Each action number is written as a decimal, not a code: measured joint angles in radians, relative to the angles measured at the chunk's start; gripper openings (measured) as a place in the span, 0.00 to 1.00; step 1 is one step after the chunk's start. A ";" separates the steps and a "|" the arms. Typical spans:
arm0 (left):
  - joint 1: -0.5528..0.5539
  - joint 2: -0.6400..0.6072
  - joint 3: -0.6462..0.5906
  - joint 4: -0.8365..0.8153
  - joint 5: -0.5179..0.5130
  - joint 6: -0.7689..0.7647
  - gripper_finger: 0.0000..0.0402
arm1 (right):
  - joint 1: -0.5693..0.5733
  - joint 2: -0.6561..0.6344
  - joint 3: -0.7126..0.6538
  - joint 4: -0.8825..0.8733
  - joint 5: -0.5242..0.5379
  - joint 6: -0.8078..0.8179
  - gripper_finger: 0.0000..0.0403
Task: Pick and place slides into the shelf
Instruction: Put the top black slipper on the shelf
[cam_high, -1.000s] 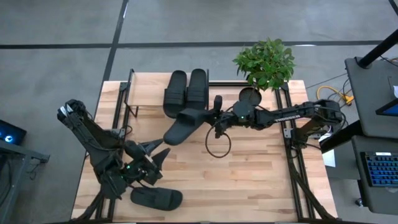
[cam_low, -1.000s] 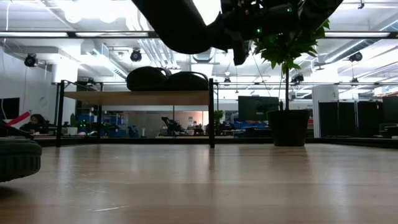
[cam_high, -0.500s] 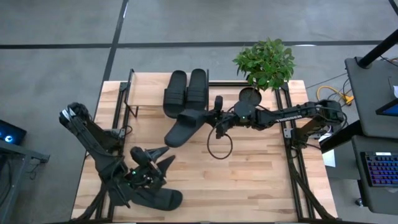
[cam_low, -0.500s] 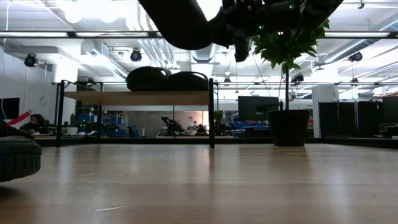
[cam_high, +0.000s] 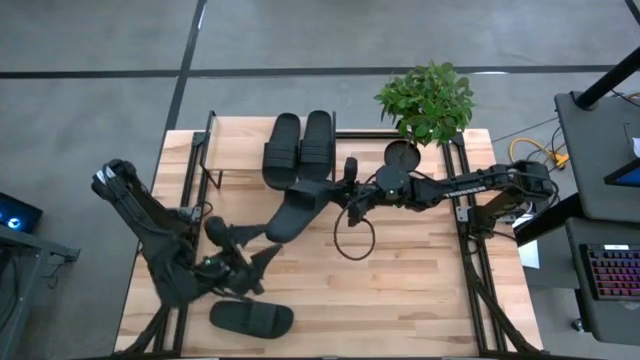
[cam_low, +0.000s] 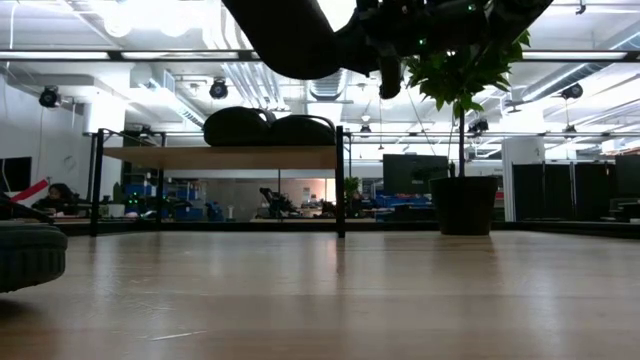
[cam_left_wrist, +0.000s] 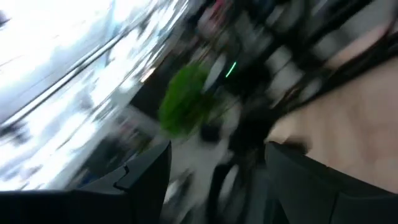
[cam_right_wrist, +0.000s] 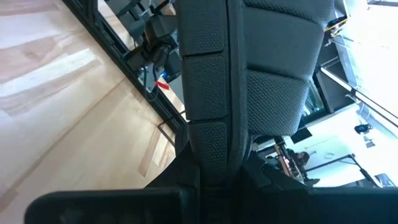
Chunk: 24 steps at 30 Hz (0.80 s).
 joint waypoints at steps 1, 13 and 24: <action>0.000 -0.020 0.003 0.000 0.088 -0.009 0.61 | 0.000 0.000 0.000 0.001 0.000 0.010 0.09; 0.064 -0.265 0.009 -0.561 0.401 -0.477 0.61 | 0.005 0.000 0.000 0.003 0.000 0.021 0.09; 0.095 -0.084 0.203 -1.016 0.370 -0.708 0.61 | 0.005 0.000 0.000 -0.013 0.054 0.040 0.09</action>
